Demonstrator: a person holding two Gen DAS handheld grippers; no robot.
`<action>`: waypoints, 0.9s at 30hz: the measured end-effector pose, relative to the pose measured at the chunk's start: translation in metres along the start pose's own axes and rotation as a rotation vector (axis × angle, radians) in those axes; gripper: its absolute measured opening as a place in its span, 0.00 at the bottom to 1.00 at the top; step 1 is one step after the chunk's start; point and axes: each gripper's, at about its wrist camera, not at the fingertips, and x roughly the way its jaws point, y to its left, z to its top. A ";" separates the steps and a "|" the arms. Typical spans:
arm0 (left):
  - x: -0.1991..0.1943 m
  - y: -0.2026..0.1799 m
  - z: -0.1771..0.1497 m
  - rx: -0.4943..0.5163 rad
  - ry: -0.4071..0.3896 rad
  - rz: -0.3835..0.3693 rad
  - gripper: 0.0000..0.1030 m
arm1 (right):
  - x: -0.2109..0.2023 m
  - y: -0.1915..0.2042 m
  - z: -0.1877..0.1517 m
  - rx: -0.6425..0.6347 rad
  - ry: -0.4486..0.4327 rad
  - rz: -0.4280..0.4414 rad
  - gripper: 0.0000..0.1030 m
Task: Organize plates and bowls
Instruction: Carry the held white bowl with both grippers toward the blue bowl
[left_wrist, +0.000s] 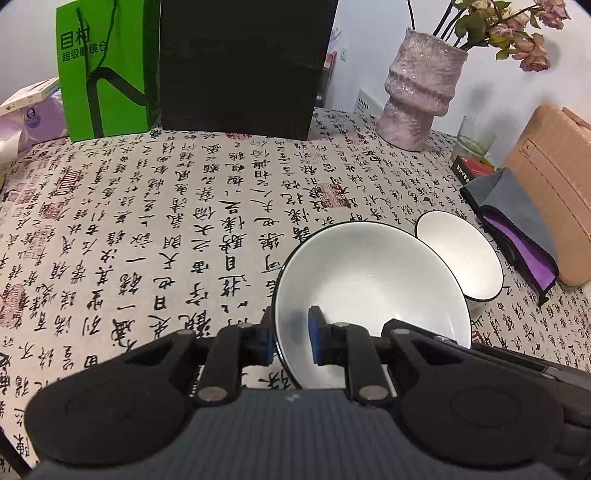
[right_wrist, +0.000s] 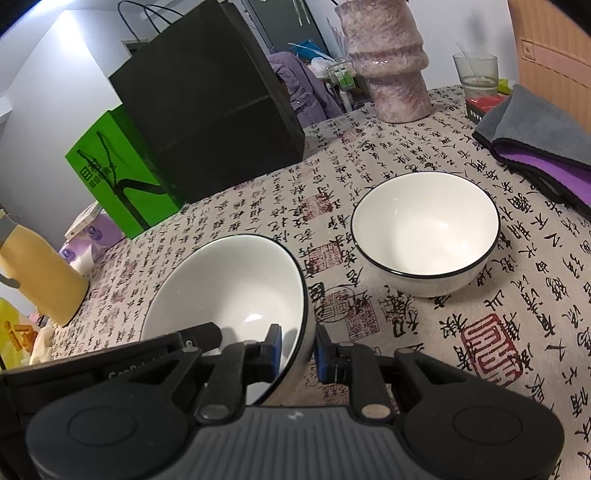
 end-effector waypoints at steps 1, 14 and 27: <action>-0.002 0.000 0.000 0.000 -0.003 0.001 0.17 | -0.002 0.001 -0.001 -0.002 -0.003 0.002 0.17; -0.025 0.009 -0.009 -0.010 -0.038 0.013 0.17 | -0.016 0.018 -0.011 -0.027 -0.020 0.012 0.17; -0.045 0.023 -0.020 -0.023 -0.077 0.029 0.17 | -0.026 0.039 -0.022 -0.052 -0.034 0.024 0.17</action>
